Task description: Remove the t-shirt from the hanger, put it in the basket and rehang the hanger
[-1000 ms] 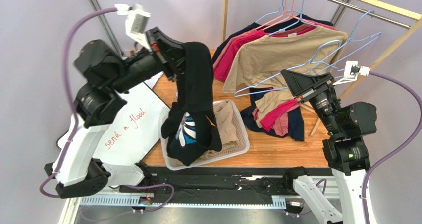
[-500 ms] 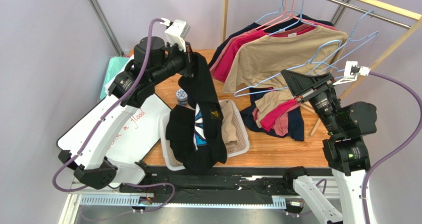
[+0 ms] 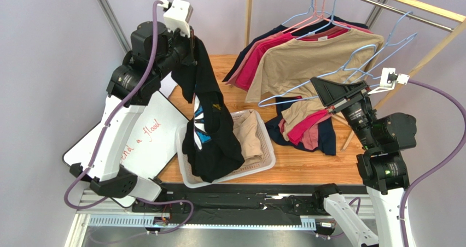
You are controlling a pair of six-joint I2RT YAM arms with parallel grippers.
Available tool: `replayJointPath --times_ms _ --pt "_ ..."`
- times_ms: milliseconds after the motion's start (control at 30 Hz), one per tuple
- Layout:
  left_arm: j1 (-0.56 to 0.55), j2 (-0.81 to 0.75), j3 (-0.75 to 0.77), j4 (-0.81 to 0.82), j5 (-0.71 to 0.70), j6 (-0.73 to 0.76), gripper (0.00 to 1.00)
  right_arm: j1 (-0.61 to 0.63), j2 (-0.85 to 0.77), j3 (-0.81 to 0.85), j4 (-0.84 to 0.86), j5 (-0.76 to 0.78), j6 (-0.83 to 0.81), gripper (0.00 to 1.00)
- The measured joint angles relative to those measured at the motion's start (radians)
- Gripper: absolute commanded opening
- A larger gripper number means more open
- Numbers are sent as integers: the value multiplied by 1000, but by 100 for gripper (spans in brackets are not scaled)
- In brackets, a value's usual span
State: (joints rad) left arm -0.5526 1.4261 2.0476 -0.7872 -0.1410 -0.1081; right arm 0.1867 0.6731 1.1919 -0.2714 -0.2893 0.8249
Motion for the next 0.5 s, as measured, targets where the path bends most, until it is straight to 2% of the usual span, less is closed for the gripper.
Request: replayJointPath --times_ms 133,200,300,500 --pt "5 76 83 -8 37 18 0 0 0 0 0 0 0 0" --pt "6 76 32 4 95 3 0 0 0 0 0 0 0 0" --pt "6 0 -178 68 191 -49 0 0 0 0 0 0 0 0" --pt "5 -283 -662 213 391 -222 0 0 0 0 0 -2 0 0"
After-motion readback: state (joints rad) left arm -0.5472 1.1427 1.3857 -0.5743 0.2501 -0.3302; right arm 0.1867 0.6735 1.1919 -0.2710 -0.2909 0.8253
